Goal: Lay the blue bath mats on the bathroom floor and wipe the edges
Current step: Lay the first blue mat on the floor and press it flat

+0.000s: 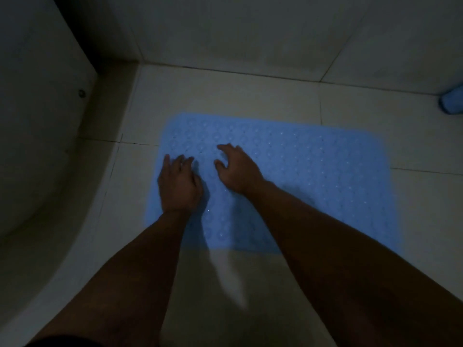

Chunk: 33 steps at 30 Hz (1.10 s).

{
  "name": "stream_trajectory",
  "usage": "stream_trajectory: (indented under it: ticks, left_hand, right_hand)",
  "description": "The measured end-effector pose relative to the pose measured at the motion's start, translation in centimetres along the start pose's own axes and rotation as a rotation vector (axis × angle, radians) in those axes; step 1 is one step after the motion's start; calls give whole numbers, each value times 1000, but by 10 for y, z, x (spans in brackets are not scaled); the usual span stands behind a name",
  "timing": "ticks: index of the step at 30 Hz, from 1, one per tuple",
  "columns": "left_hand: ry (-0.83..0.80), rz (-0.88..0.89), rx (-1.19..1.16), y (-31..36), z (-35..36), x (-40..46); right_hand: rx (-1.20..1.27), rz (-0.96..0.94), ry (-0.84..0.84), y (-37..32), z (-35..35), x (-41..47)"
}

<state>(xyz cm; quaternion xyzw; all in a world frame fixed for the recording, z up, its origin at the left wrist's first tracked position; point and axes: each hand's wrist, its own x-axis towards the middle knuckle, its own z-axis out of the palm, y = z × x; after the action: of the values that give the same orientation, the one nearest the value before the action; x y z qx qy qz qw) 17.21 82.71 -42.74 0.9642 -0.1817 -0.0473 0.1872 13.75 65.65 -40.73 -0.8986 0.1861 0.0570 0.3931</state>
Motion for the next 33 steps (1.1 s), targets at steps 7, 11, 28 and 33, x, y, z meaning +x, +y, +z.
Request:
stream_trajectory:
  ticks: [7,11,28,33]
  left_hand:
    - [-174,344,-9,74,54,-29]
    - [-236,348,117,82,78,-27]
    - [-102,353,235,86,86,-37]
    - [-243,324,238,93,76,-34]
  right_hand:
    - [5,-7,169,52,-44,-25]
    - [33,-51,272,67,-55,-31]
    - [75,-142,388,97,-54,-18]
    - [55,-176,390,90,-73,-22]
